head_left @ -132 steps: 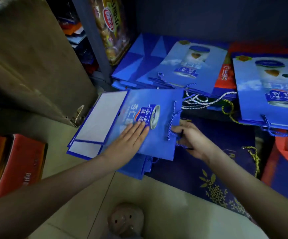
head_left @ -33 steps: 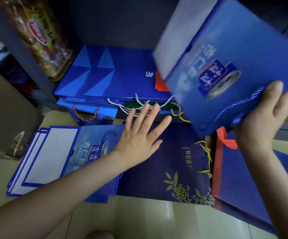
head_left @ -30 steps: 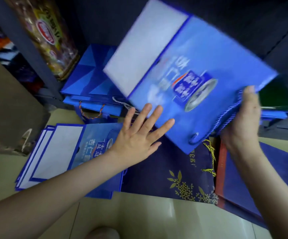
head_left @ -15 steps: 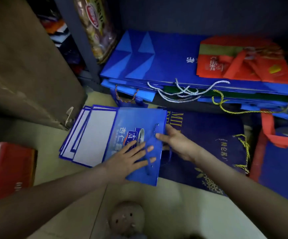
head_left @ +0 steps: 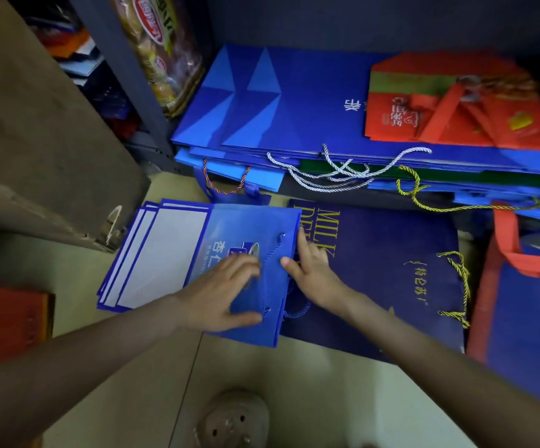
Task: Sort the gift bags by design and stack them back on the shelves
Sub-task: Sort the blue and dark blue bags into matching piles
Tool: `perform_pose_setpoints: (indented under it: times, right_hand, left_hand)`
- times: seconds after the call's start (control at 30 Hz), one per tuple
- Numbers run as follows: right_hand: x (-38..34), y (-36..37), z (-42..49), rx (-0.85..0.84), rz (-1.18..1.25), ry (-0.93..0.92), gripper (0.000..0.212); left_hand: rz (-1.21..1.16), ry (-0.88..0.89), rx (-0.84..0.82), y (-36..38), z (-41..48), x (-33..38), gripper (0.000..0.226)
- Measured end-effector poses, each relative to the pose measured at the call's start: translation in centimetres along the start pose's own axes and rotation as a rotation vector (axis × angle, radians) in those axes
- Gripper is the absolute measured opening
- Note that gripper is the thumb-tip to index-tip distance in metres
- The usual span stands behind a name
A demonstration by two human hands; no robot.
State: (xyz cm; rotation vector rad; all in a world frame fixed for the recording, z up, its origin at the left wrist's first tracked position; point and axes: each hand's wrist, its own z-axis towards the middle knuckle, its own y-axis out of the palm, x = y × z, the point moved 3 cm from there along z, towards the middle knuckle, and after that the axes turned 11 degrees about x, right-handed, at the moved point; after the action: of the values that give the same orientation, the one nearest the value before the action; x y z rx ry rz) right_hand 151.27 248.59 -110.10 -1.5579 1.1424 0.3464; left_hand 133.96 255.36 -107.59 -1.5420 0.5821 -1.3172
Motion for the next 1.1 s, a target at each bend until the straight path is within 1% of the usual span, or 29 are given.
perform_pose_setpoints:
  times: [0.03, 0.1, 0.13, 0.17, 0.2, 0.27, 0.3, 0.33, 0.37, 0.4, 0.43, 0.47, 0.5, 0.57, 0.6, 0.63, 0.7, 0.8, 0.87, 0.93, 0.97, 1.0, 1.03, 1.1]
  right_hand:
    - [-0.1, 0.4, 0.0, -0.016, -0.034, 0.000, 0.076]
    - [-0.7, 0.7, 0.1, -0.004, -0.147, -0.013, 0.075]
    - [-1.0, 0.3, 0.4, 0.045, -0.204, -0.024, 0.071]
    - [-1.3, -0.8, 0.9, 0.152, -0.238, -0.060, 0.064]
    - [-1.9, -2.5, 1.3, 0.308, -0.251, -0.128, 0.057]
    - [-3.3, -7.1, 2.1, 0.631, -0.274, -0.342, 0.045]
    - [-3.6, -9.6, 2.7, 0.759, -0.304, -0.441, 0.040]
    - [-3.6, -12.1, 3.6, 0.854, -0.333, -0.496, 0.036]
    - [-3.5, -14.6, 4.7, 0.924, -0.359, -0.507, 0.036]
    - [-3.2, -16.9, 5.8, 0.983, -0.379, -0.480, 0.039]
    - [-2.7, -18.9, 7.1, 1.024, -0.411, -0.416, 0.043]
    - [-1.9, -20.5, 8.4, 1.031, -0.461, -0.328, 0.050]
    - [-0.9, -21.9, 9.6, 0.980, -0.518, -0.216, 0.061]
    - [1.4, -23.3, 11.3, 0.745, -0.604, 0.046, 0.086]
    - [2.3, -23.7, 11.6, 0.626, -0.635, 0.142, 0.090]
    - [2.7, -23.8, 11.6, 0.562, -0.678, 0.179, 0.090]
    - [2.8, -23.8, 11.8, 0.555, -0.805, 0.136, 0.086]
    - [1.7, -23.7, 12.0, 0.511, -1.044, 0.014, 0.075]
    - [1.1, -23.5, 11.7, 0.440, -1.249, -0.082, 0.065]
    - [1.0, -23.2, 11.1, 0.379, -1.388, -0.172, 0.056]
    - [1.2, -23.0, 10.7, 0.396, -1.451, -0.229, 0.056]
    - [1.3, -23.1, 10.1, 0.432, -1.497, -0.241, 0.053]
    - [1.4, -23.5, 9.6, 0.537, -1.447, -0.277, 0.046]
    - [1.2, -24.6, 7.8, 0.743, -1.275, -0.432, 0.034]
  left_hand:
    - [-0.016, -0.013, 0.165, -0.7, 0.7, 0.3, 0.048]
    - [0.024, -0.082, 0.434, -1.4, 2.6, 0.1, 0.044]
    - [0.063, -0.115, 0.522, -1.6, 3.8, 0.0, 0.046]
    - [0.108, -0.135, 0.583, -1.8, 5.3, 0.1, 0.048]
    - [0.146, -0.146, 0.614, -2.0, 6.9, 0.1, 0.049]
    - [0.214, -0.141, 0.615, -2.6, 10.3, 0.5, 0.050]
    - [0.243, -0.133, 0.598, -2.8, 11.9, 0.7, 0.052]
    - [0.265, -0.115, 0.578, -3.0, 13.5, 1.0, 0.055]
    - [0.278, -0.088, 0.557, -3.1, 15.1, 1.3, 0.056]
    - [0.287, -0.064, 0.529, -3.0, 16.5, 1.7, 0.058]
    - [0.300, -0.052, 0.495, -2.8, 17.8, 2.0, 0.058]
    - [0.320, -0.052, 0.463, -2.5, 19.0, 2.1, 0.060]
    - [0.342, -0.059, 0.432, -2.2, 20.1, 2.2, 0.061]
    - [0.379, -0.077, 0.359, -1.7, 21.9, 2.4, 0.064]
    - [0.390, -0.082, 0.314, -1.2, 22.5, 2.2, 0.065]
    - [0.389, -0.095, 0.253, -0.6, 22.9, 1.8, 0.065]
    - [0.397, -0.141, 0.123, 0.3, 23.4, 0.8, 0.065]
    - [0.404, -0.154, 0.040, 0.9, 23.4, -0.2, 0.064]
    - [0.383, -0.162, 0.048, 0.8, 23.5, -0.1, 0.065]
    - [0.335, -0.145, 0.136, 0.7, 23.7, 0.4, 0.070]
    - [0.317, -0.110, 0.209, 0.6, 23.9, 0.9, 0.072]
    - [0.316, -0.059, 0.280, 0.5, 24.1, 1.5, 0.074]
    - [0.321, -0.007, 0.330, 0.5, 24.5, 2.1, 0.077]
    - [0.302, 0.078, 0.408, 0.3, 25.3, 3.3, 0.089]
